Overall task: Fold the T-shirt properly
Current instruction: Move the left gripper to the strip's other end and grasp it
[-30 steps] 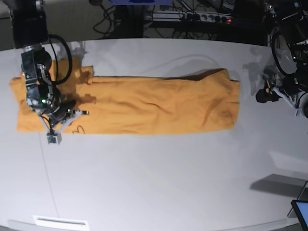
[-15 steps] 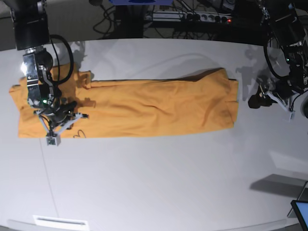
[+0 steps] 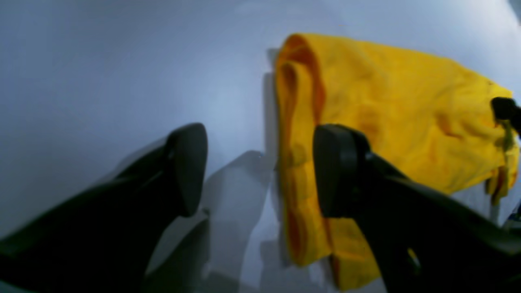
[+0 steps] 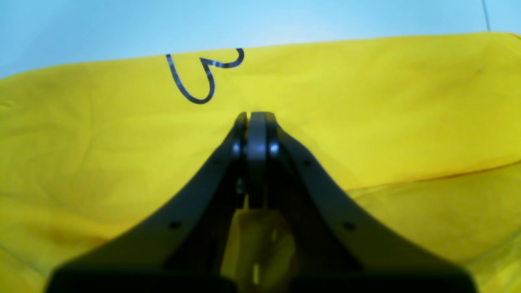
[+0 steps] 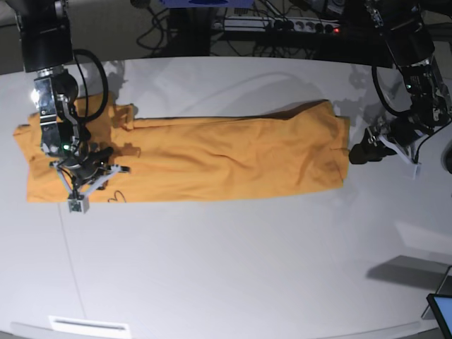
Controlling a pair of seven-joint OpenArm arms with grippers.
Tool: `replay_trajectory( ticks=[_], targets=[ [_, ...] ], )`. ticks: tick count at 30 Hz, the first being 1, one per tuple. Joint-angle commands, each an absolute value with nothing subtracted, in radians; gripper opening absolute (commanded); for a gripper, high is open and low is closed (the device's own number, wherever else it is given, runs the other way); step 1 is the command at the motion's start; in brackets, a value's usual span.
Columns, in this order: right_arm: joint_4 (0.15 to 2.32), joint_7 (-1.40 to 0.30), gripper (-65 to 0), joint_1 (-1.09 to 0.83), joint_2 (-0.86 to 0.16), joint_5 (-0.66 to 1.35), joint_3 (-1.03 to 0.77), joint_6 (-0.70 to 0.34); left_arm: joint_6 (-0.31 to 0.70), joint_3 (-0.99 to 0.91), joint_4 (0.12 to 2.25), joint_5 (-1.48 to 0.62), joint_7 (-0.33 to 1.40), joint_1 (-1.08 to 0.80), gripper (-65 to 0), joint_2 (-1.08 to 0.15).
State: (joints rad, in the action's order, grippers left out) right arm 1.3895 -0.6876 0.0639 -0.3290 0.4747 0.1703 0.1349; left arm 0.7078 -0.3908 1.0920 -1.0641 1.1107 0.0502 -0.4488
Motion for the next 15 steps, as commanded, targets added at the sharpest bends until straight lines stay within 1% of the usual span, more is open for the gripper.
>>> replay_trajectory(
  ticks=[1,6,11,15],
  targets=[
    [1.357,-0.866,-65.0,0.027,-0.332,0.469,0.177,0.157,0.698,-0.387,1.095,-1.027,1.156,0.053,-24.0,-0.453],
    [1.357,-0.865,-65.0,0.027,-0.332,0.469,0.177,0.157,0.698,-0.381,1.095,-1.030,1.156,0.053,-24.0,-0.443],
    [1.357,-0.865,-65.0,0.027,-0.332,0.469,0.177,0.157,0.698,-0.309,1.095,-1.030,1.156,0.053,-24.0,-0.426],
    [1.357,-0.866,-65.0,0.027,-0.332,0.469,0.177,0.157,0.698,-0.294,1.095,-1.026,1.156,0.053,-24.0,-0.389]
  ],
)
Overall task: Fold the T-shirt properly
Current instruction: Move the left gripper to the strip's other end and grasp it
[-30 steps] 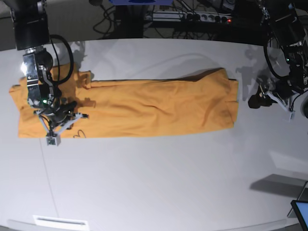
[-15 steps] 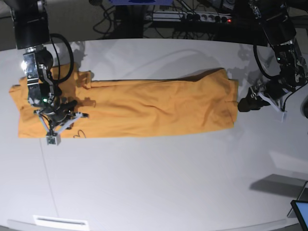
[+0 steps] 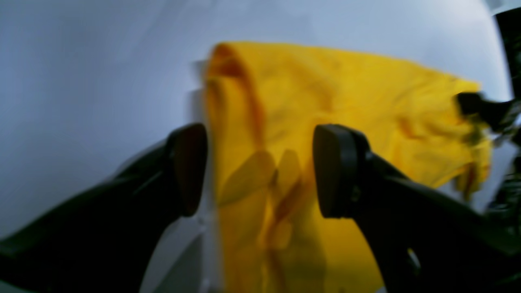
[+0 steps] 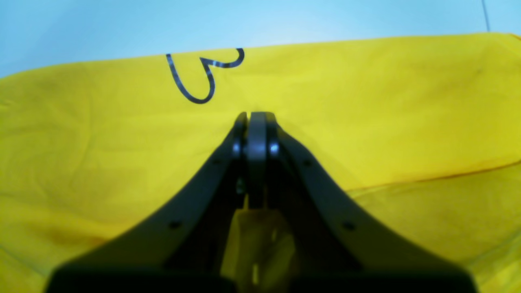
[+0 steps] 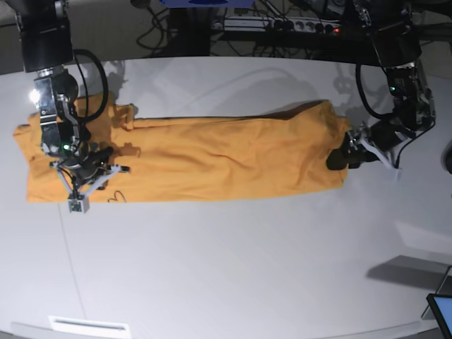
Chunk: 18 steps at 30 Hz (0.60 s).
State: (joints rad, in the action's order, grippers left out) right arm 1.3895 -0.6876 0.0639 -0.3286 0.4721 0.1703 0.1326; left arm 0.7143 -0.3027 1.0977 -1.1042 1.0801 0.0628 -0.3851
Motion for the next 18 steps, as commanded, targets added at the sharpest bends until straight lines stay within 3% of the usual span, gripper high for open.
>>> replay_trajectory(
  ticks=[1,18],
  targets=[
    [1.357,-0.866,-65.0,0.027,-0.332,0.469,0.177,0.157,0.698,-0.294,1.093,-1.024,1.156,0.053,-24.0,-0.381],
    [1.357,-0.866,-65.0,0.030,-0.332,0.470,0.177,0.157,0.698,-0.262,0.974,-1.023,1.156,0.064,-24.4,-0.334]
  ],
)
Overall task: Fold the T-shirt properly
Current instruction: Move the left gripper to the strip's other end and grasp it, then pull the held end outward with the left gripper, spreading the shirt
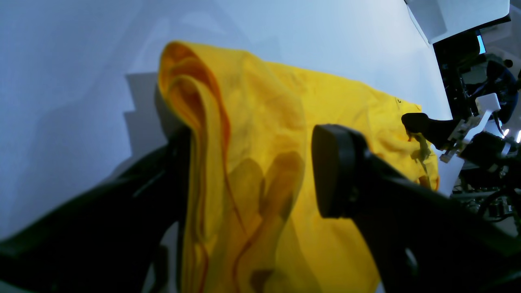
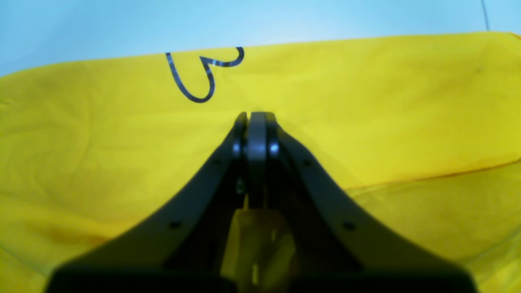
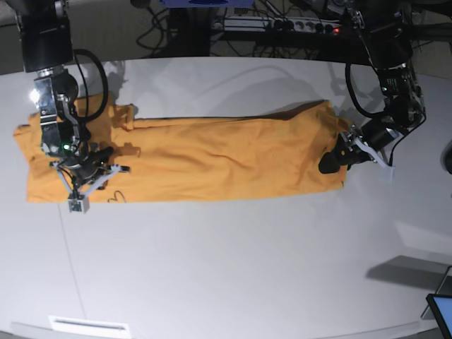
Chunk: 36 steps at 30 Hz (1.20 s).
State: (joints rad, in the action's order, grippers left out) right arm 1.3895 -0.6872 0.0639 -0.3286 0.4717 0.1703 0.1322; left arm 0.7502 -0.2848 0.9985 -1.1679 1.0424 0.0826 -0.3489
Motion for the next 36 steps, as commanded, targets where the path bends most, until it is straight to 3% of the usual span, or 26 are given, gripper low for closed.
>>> replay_trajectory(
  ticks=[1,5,13,16,20,32,36],
  targets=[
    [1.357,-0.866,-65.0,0.031,-0.332,0.470,0.177,0.157,0.698,-0.226,0.974,-1.023,1.153,0.065,-24.4,-0.334],
    [1.357,-0.866,-65.0,0.031,-0.332,0.472,0.177,0.157,0.698,-0.125,0.970,-1.023,1.152,0.088,-24.5,-0.332],
    [1.357,-0.868,-65.0,0.031,-0.331,0.472,0.176,0.157,0.698,-0.111,0.974,-1.027,1.156,0.096,-25.7,-0.337],
    [1.357,-0.868,-65.0,0.031,-0.331,0.472,0.176,0.157,0.698,-0.111,0.967,-1.024,1.156,0.088,-38.3,-0.338],
    [1.357,-0.866,-65.0,0.031,-0.320,0.473,0.171,0.157,0.698,-0.105,0.966,-1.023,1.156,0.087,-65.0,-0.340],
    [1.359,-0.868,-65.0,0.033,-0.292,0.473,0.177,0.157,0.698,-0.116,0.972,-1.030,1.156,0.101,-65.0,-0.452],
    [1.360,-0.868,-65.0,0.033,-0.291,0.473,0.177,0.157,0.638,-0.157,0.969,-1.070,1.158,0.116,-65.0,-0.496]
  ],
)
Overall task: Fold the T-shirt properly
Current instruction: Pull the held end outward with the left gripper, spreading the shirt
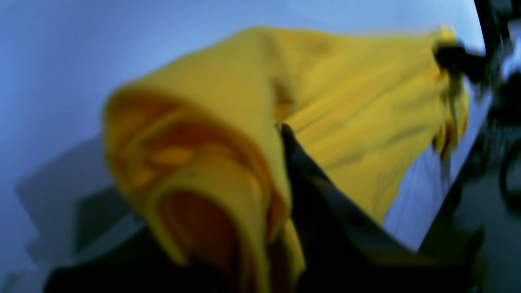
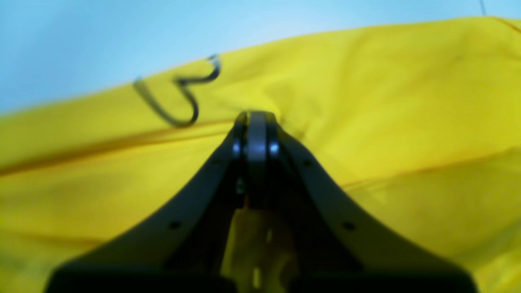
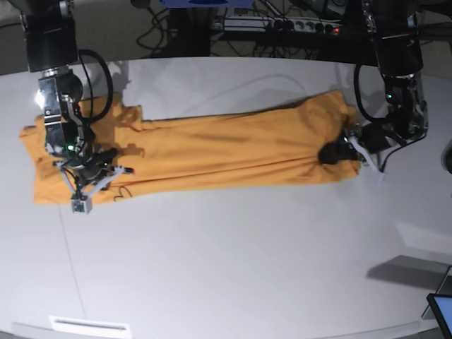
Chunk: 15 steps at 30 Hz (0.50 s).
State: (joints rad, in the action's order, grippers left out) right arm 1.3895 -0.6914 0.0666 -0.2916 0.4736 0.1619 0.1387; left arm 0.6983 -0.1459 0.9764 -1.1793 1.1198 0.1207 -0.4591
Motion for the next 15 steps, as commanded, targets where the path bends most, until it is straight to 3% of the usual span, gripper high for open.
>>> replay_trajectory(
  ticks=[1,10,15],
  targets=[
    [1.368,-0.868,-65.0,0.033,-0.291,0.473,0.177,0.157,0.625,-0.171,0.970,-1.081,1.158,0.116,-65.0,-0.510],
    [1.540,-0.935,-65.0,0.004,-0.288,0.473,0.182,0.157,0.598,-0.180,0.972,-1.102,1.175,0.191,-65.0,-0.561],
    [1.667,-0.951,-65.0,-0.015,-0.295,0.473,0.321,0.157,0.596,-0.180,0.983,-1.101,1.222,0.251,-65.0,-0.553]
  ],
)
